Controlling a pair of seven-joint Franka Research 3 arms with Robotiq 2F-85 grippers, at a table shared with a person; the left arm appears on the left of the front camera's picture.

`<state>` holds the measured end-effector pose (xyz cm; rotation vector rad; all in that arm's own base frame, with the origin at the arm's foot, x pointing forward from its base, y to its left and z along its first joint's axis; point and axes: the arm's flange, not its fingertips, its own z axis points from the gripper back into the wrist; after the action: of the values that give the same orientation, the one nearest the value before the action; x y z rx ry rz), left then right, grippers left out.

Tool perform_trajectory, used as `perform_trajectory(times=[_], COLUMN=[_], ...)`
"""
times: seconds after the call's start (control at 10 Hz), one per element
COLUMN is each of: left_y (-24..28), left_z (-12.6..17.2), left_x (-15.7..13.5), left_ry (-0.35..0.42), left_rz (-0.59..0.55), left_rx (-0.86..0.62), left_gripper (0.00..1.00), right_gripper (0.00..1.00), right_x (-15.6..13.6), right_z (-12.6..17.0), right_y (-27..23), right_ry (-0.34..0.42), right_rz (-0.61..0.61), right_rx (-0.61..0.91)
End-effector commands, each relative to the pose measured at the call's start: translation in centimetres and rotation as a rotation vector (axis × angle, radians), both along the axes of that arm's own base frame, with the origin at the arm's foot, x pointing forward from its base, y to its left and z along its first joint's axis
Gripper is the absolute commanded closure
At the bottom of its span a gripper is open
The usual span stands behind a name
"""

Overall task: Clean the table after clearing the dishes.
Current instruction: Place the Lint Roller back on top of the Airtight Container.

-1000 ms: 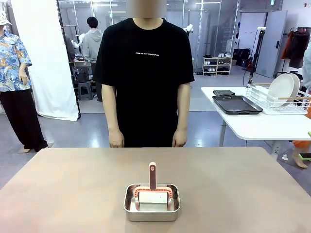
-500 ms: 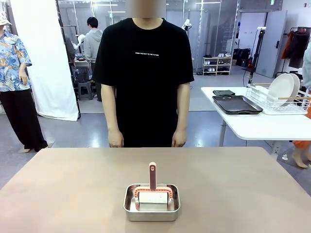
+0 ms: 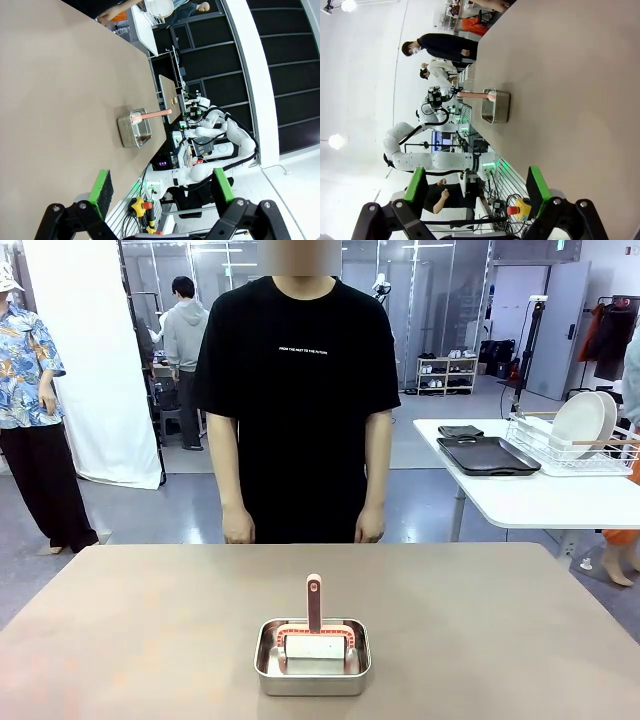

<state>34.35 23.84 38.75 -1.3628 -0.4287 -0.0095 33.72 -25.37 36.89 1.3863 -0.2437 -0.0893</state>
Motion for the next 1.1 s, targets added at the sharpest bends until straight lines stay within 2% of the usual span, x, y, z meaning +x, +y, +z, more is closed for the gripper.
perform_trajectory(times=[0.0, 1.0], left_y=[-0.04, -0.04], left_z=[0.27, 0.27], left_x=[-0.38, -0.38], left_ry=[-0.009, -0.009], left_rz=[0.008, 0.008], left_rx=[-0.001, -0.001], left_gripper=[0.00, 0.00], right_gripper=[0.00, 0.00], right_x=[-0.14, -0.14], right_z=[0.21, 0.21], right_y=[-0.23, -0.23], right_ry=[-0.004, -0.004], right_rz=[-0.001, -0.001], right_rx=[0.003, 0.003])
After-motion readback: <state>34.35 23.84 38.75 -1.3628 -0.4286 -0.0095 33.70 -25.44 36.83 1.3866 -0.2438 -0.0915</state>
